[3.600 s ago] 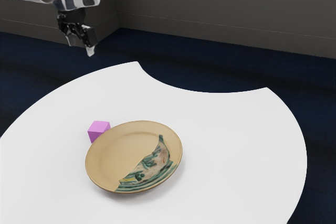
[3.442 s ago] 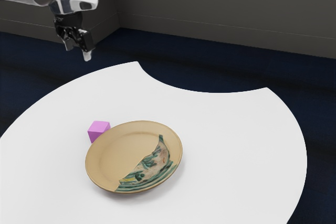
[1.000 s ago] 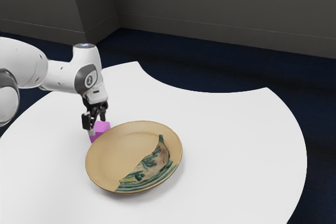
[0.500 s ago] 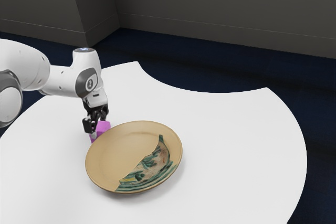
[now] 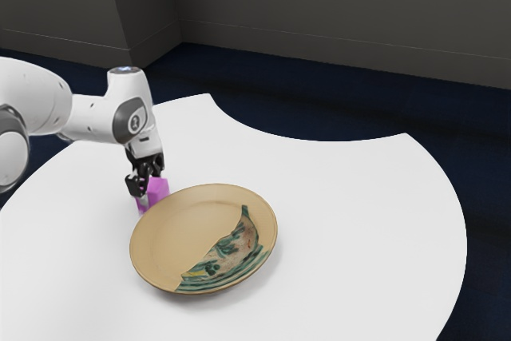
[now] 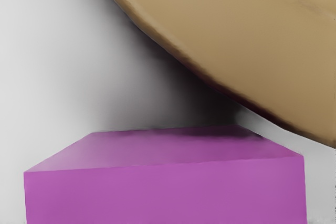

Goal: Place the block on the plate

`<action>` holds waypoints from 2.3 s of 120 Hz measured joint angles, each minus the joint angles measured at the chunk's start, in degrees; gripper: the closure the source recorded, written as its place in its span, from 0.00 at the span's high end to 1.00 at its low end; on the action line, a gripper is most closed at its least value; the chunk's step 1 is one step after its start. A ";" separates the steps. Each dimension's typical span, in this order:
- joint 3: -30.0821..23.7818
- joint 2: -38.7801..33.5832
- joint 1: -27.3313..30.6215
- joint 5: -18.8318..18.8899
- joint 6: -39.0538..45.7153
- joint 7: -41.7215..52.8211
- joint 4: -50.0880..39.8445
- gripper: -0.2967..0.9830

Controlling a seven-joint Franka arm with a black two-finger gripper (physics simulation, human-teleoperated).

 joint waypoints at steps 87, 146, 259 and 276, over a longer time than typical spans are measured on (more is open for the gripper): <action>0.31 -18.54 -8.34 2.93 0.00 -5.06 -12.31 0.52; -0.14 -18.56 -17.11 3.83 1.24 -15.25 -17.63 0.52; -1.32 -19.47 -19.17 3.87 2.24 -27.26 -19.83 0.74; -1.19 -20.95 -18.83 4.02 1.26 -28.27 -19.12 0.76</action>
